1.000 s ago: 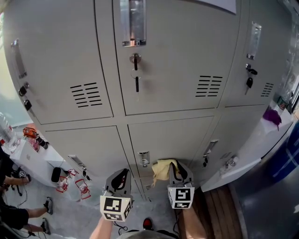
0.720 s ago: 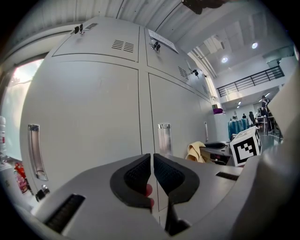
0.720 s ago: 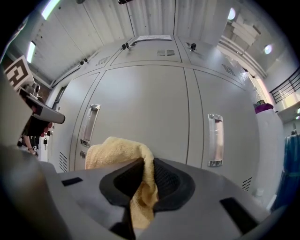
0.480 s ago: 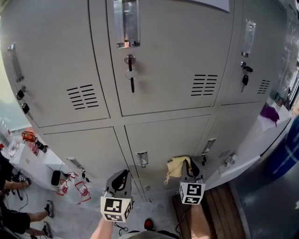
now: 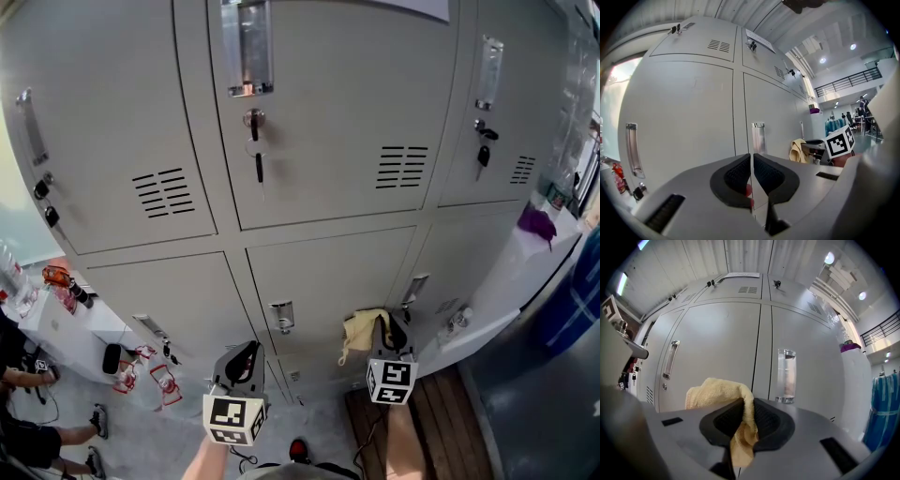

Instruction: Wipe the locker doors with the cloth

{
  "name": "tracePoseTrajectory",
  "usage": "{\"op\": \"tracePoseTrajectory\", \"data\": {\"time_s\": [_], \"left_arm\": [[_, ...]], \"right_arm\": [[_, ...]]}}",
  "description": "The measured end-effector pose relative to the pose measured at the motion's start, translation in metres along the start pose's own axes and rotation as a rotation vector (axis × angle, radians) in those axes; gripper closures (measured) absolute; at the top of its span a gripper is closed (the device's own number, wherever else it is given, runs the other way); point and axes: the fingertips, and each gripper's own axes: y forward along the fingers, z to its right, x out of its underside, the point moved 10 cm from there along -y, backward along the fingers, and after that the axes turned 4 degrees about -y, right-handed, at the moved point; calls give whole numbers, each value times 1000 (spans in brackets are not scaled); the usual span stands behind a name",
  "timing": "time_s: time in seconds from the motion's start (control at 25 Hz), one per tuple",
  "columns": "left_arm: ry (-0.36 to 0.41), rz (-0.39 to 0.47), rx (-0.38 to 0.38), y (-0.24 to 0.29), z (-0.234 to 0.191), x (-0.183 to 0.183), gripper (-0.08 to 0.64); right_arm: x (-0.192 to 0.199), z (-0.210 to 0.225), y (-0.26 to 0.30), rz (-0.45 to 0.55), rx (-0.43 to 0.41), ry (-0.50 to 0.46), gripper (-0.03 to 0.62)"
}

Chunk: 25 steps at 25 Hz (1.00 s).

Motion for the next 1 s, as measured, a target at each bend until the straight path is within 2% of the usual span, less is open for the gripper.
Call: {"op": "tracePoseTrajectory", "data": {"time_s": [0.52,1.0], "left_arm": [[-10,2,6,-23,36,1,520],[-20,17,-15,-83,89,13,520]], "right_arm": [[-40,-15,-65,77,-104,28,521],[-45,-24,-162,142,-223,40,522]]}}
